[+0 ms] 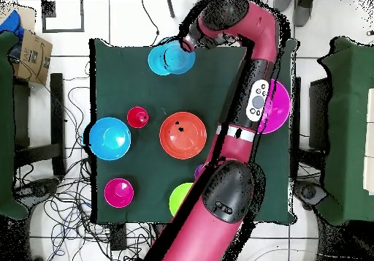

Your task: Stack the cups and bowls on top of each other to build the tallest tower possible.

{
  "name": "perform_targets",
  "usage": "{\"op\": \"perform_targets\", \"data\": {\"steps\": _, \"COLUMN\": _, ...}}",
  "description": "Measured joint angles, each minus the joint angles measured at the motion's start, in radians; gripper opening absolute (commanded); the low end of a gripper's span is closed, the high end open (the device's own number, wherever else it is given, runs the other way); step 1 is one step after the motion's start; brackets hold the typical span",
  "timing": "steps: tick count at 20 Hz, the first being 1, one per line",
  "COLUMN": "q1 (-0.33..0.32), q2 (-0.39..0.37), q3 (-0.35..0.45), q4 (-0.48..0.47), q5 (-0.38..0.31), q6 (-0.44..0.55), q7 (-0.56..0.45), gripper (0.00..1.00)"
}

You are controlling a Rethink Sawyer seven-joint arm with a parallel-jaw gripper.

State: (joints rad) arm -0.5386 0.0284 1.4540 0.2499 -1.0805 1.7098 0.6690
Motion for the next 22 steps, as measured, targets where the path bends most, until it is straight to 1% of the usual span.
{"op": "perform_targets", "data": {"steps": 6, "q1": 0.000, "q2": 0.003, "q3": 0.007, "q4": 0.000, "q5": 0.000, "q6": 0.000, "q7": 0.000, "gripper": 0.00}}
{"op": "perform_targets", "data": {"steps": 13, "q1": 0.000, "q2": 0.008, "q3": 0.000, "q4": 0.000, "q5": 0.019, "q6": -0.006, "q7": 0.011, "gripper": 0.00}}
{"op": "perform_targets", "data": {"steps": 22, "q1": 0.000, "q2": 0.024, "q3": -0.018, "q4": 0.000, "q5": 0.047, "q6": -0.076, "q7": 0.036, "gripper": 0.00}}
